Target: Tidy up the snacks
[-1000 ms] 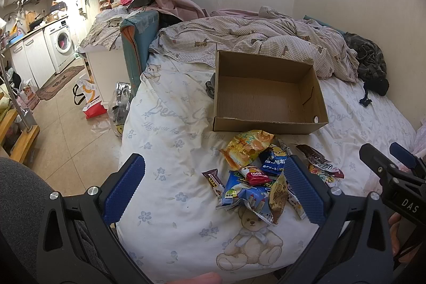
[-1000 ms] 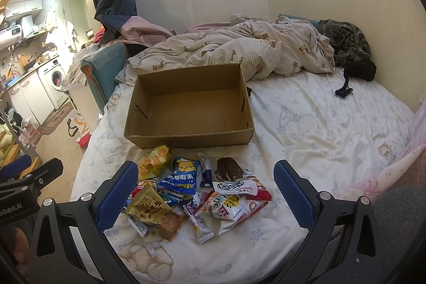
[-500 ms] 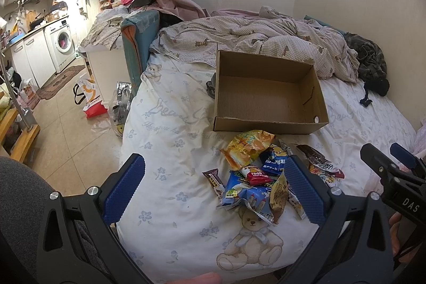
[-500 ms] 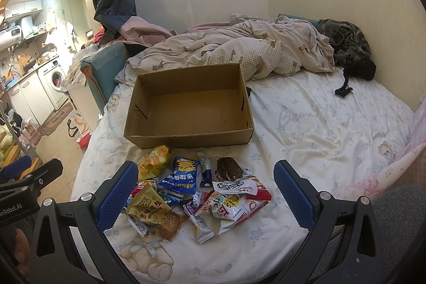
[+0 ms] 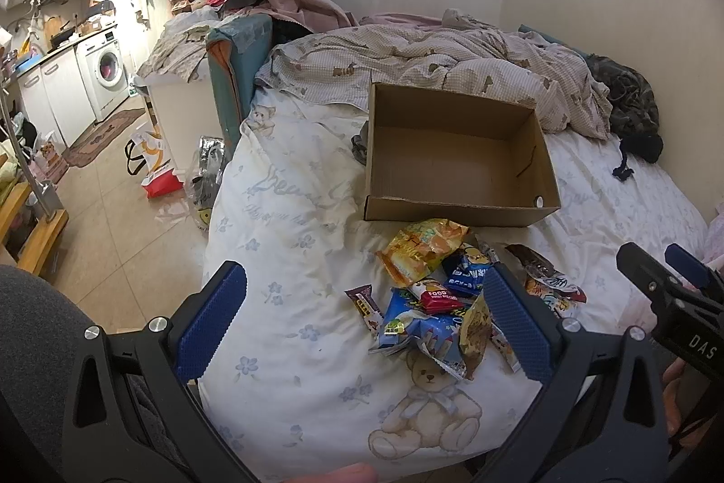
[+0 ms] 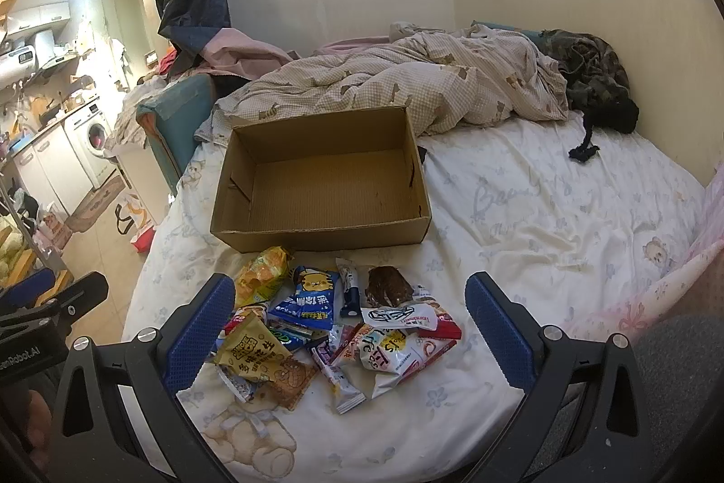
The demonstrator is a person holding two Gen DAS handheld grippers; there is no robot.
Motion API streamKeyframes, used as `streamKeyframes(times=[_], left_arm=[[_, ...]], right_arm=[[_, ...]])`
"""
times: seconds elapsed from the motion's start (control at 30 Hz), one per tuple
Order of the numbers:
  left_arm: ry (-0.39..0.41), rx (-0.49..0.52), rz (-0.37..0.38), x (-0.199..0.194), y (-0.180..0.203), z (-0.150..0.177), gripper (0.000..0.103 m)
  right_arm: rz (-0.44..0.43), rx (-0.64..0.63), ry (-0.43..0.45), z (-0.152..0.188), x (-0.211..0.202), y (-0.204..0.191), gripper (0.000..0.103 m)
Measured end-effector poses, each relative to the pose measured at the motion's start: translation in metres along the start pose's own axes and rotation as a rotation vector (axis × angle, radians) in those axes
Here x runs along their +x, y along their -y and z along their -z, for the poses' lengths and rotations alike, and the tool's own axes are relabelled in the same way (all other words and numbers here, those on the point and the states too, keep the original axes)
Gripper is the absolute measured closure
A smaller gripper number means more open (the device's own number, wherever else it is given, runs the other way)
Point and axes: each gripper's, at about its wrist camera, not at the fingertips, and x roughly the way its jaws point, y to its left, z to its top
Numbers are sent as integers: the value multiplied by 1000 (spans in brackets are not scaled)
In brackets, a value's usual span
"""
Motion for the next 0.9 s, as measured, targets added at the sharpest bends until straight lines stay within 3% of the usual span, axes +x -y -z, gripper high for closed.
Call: streamKeyframes(times=[0.4,0.5,0.63,0.77,0.9], left_arm=[[-25,-12,8,3,0,1,0],[-64,-12,8,9,-3,-10,0],[-133,-39,-13,25,-15,-31,0],[-253,-78,-41,58,-29,-44,0],[-405,-149,-47,98,-45,-44,0]], right_arm=[[-3,20,-19,3,6,7,0],[-54,65,-61,-8,9,20,0],[-106,166,-171,-31,29,52,0],[-114,240,-388,-42,77,80,0],[-121,320,-579,-30,119,94,0]])
